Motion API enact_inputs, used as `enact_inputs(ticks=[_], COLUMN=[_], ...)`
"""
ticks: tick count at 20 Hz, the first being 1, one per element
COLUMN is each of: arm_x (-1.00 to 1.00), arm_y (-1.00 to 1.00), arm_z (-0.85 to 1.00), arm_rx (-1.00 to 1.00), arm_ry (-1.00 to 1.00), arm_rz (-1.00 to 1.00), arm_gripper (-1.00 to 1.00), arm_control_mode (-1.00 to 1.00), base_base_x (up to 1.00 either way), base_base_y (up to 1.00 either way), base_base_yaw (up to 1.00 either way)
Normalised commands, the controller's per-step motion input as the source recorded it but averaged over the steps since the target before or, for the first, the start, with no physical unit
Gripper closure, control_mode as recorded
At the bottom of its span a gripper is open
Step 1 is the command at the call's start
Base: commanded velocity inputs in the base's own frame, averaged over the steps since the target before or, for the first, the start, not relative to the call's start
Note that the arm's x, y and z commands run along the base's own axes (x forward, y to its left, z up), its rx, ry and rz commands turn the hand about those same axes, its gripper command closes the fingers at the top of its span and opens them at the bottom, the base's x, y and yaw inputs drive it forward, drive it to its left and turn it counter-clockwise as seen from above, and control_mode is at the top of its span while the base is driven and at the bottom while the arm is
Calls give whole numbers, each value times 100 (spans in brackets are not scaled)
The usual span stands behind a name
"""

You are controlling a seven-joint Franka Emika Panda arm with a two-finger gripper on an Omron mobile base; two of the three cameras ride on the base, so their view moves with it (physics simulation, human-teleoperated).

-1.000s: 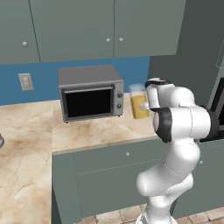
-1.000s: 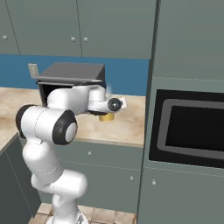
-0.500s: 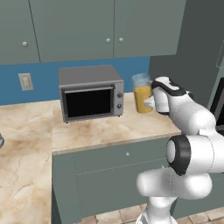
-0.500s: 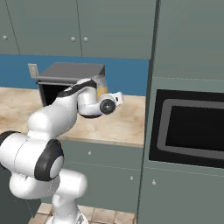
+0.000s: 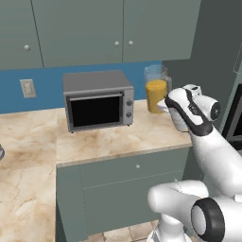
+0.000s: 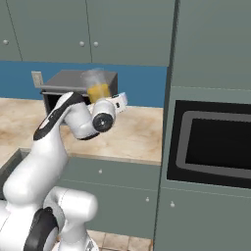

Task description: Move the potato and onion from the top shelf to the second highest shelf to make space. Then, place the pitcher from the counter on the cleared top shelf.

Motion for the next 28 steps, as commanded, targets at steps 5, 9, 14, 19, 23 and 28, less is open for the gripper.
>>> enact_inputs(ticks=[5,9,14,19,23,28], arm_x=[-96,-100,-94,-48,-3,0], arm_y=[28,11,3,0,0,0], arm_z=[68,27,38,29,5,0], arm_rx=[0,-1,-1,-1,0,0], arm_ry=[0,0,0,0,1,3], arm_rz=[0,0,0,0,0,0], arm_gripper=[100,100,100,100,100,100], arm_control_mode=[-100,-100,-100,-100,-100,-100], base_base_x=[0,0,0,0,0,0], base_base_y=[0,0,0,0,0,0], base_base_yaw=[0,0,0,0,0,0])
